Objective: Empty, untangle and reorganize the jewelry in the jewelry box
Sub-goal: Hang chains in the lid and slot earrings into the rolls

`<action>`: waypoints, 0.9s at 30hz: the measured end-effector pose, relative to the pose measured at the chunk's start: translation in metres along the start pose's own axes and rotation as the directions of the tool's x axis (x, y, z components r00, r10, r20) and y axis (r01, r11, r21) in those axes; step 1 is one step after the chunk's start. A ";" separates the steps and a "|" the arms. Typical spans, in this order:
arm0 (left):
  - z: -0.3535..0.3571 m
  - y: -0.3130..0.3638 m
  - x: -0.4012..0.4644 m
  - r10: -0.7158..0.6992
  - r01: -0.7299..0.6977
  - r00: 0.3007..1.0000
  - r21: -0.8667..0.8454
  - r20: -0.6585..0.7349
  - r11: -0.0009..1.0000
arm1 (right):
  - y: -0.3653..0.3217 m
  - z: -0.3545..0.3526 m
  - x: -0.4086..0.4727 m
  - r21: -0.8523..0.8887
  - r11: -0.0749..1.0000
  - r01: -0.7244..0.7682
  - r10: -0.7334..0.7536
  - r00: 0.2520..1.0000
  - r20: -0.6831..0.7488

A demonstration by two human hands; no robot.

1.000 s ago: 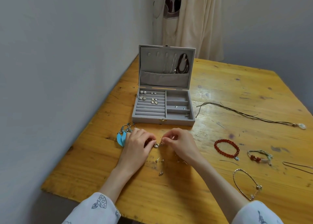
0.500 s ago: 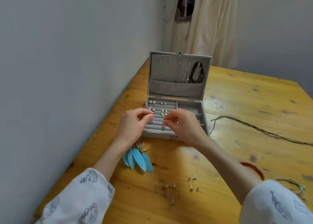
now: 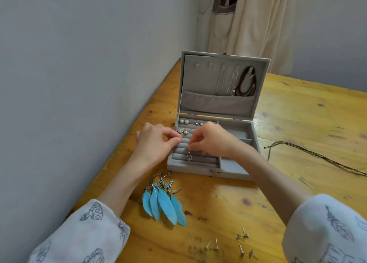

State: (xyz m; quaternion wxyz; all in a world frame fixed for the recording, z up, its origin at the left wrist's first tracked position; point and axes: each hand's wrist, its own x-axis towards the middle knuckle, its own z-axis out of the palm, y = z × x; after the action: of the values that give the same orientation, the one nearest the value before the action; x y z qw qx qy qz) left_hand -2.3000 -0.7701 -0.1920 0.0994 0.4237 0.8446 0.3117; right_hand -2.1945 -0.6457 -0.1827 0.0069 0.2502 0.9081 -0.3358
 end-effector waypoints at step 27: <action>0.017 0.000 0.005 -0.163 0.161 0.986 -0.066 -0.035 0.985 | 0.002 0.019 0.016 -0.081 0.996 -0.026 0.007 0.974 -0.225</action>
State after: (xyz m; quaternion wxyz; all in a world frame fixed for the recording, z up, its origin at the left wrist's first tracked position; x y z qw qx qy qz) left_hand -2.2956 -0.7590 -0.2050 0.1206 0.3441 0.8679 0.3373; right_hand -2.2104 -0.6494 -0.2013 -0.0824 0.2936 0.9142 -0.2670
